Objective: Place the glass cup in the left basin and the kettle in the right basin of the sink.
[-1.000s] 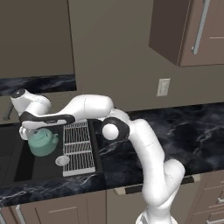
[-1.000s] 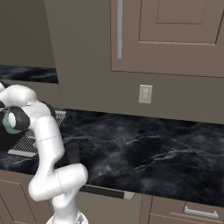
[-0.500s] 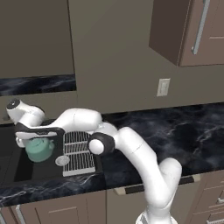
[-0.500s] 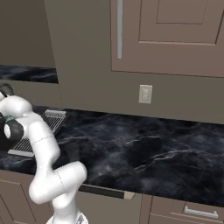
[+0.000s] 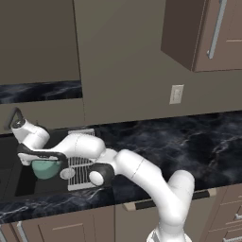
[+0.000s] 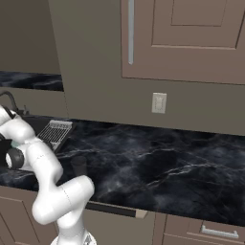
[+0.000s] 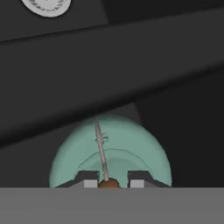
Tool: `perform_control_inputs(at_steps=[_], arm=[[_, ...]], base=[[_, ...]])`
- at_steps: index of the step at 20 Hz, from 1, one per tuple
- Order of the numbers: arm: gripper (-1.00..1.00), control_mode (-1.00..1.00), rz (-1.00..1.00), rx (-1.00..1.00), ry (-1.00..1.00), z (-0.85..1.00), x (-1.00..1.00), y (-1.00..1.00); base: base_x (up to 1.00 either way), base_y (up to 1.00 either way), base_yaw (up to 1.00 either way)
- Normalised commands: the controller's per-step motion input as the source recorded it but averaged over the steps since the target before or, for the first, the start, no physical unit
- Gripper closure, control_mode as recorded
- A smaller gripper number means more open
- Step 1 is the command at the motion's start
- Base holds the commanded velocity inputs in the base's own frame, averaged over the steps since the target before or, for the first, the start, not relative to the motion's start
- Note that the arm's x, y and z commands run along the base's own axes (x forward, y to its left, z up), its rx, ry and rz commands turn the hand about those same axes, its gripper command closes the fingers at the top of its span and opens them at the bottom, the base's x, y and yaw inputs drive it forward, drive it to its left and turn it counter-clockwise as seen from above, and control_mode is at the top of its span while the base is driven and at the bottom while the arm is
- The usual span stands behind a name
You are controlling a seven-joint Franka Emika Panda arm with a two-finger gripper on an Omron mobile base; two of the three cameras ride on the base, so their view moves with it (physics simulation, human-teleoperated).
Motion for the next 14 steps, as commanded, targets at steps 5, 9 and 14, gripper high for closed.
perform_control_inputs(at_steps=[5,9,14], arm=[[1.00,-1.00,0.03,0.00,0.01,-0.55,0.34,0.28],[1.00,-1.00,0.05,0.00,0.00,-0.56,0.34,0.33],[-1.00,-1.00,0.04,0.00,0.00,-0.23,0.27,0.45]], base=[[0.00,0.00,0.00],[0.00,0.00,0.00],[0.00,0.00,0.00]])
